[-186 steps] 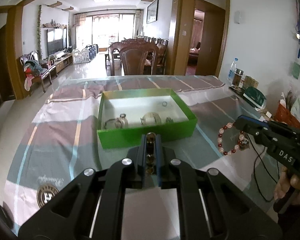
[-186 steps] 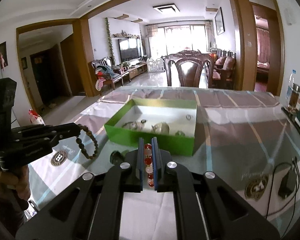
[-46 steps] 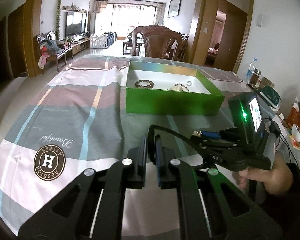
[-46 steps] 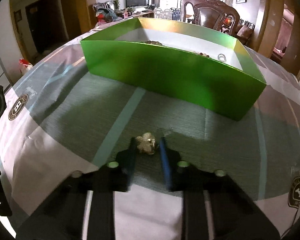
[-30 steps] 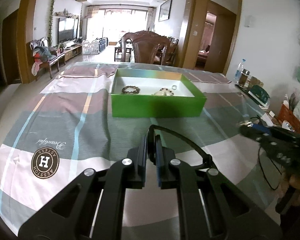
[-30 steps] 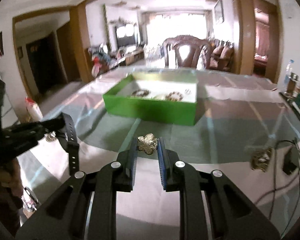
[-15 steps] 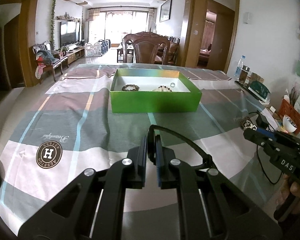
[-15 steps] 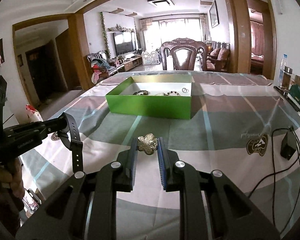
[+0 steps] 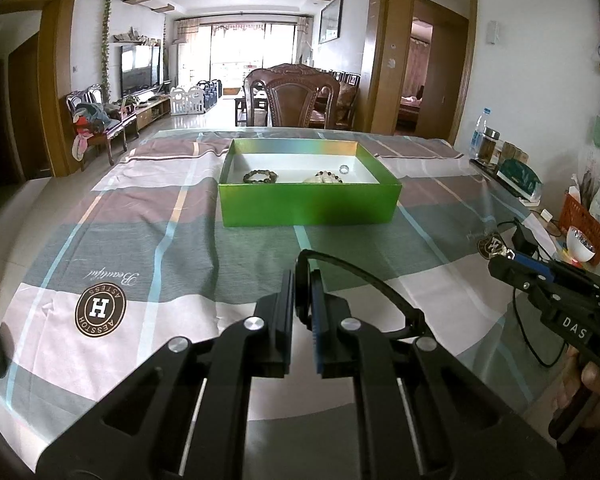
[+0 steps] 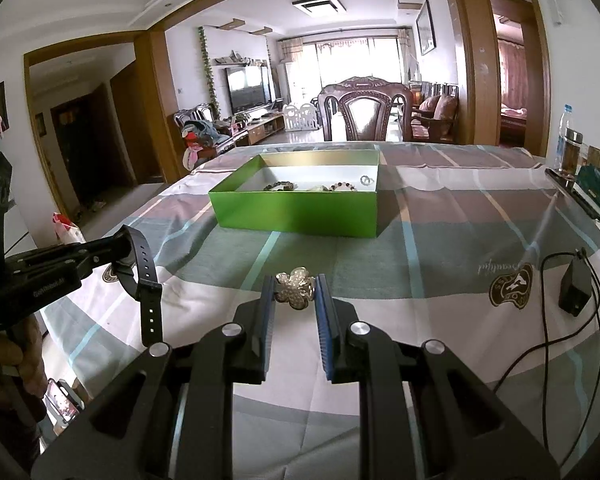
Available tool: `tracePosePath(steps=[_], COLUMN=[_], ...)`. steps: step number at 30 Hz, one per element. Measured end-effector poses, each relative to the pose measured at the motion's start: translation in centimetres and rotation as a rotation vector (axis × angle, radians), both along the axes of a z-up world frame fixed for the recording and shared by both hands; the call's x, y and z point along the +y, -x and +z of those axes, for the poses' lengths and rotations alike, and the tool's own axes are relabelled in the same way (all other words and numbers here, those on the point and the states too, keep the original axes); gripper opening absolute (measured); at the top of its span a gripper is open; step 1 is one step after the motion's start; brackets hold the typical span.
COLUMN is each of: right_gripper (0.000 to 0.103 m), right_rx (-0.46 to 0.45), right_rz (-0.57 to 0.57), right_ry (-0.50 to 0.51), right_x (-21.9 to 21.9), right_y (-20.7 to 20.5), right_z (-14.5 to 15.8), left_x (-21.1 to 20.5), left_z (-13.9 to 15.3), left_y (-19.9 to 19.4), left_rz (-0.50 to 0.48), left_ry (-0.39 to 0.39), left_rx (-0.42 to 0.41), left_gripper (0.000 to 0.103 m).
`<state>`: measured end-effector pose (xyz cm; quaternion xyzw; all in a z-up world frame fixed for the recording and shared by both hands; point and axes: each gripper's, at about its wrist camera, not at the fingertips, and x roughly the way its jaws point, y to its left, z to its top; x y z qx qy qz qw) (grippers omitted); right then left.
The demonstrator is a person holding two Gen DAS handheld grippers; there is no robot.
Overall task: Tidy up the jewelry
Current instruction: 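Carry the watch and charm over the green box and open both tools, then withdraw both tools from the box back above the table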
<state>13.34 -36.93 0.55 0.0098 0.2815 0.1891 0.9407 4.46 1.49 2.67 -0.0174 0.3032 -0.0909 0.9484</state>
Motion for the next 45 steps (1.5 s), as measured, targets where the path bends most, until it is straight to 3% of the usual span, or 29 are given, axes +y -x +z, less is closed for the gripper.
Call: tracePosePath(steps=[12, 19, 23, 27, 32, 36, 38, 39, 40, 42, 45], right_gripper=[0.02, 0.02, 0.02, 0.02, 0.02, 0.02, 0.023, 0.041, 0.067, 0.084, 0.095], right_rx=[0.002, -0.062, -0.083, -0.057, -0.001, 0.051, 0.054, 0.057, 0.051, -0.017, -0.106], right_rz=[0.003, 0.026, 0.037, 0.032, -0.022, -0.051, -0.081, -0.094, -0.109, -0.147, -0.156], right_ry=[0.004, 0.035, 0.021, 0.026, 0.055, 0.066, 0.077, 0.078, 0.071, 0.044, 0.002], right_x=[-0.1, 0.8, 1.7, 3.1, 4.3, 4.6, 4.5, 4.3, 4.0, 3.2, 1.8], right_y=[-0.2, -3.4, -8.7, -15.2, -23.5, -27.8, -29.1, -29.4, -29.3, -27.8, -24.0], right_z=[-0.2, 2.8, 5.1, 5.5, 3.5, 1.0, 0.2, 0.0, 0.0, 1.0, 3.0], left_x=[0.0, 0.0, -0.2, -0.5, -1.1, -1.4, -1.5, -1.5, -1.3, -0.9, -0.2], left_z=[0.1, 3.1, 5.2, 6.0, 4.1, 1.7, 0.8, 0.6, 0.7, 1.5, 3.1], left_y=[-0.2, -3.4, -8.2, -14.4, -23.0, -28.2, -29.9, -30.2, -30.2, -28.7, -24.9], left_rz=[-0.004, -0.023, -0.052, -0.056, -0.032, -0.013, -0.008, 0.0, 0.019, 0.045, 0.054], left_ry=[0.001, -0.006, -0.003, 0.01, -0.022, -0.023, -0.02, -0.032, -0.051, -0.062, -0.074], left_rx=[0.002, -0.048, -0.05, -0.021, 0.038, 0.1, 0.128, 0.131, 0.118, 0.037, -0.063], left_gripper=[0.008, 0.008, 0.008, 0.008, 0.008, 0.009, 0.015, 0.036, 0.065, 0.088, 0.095])
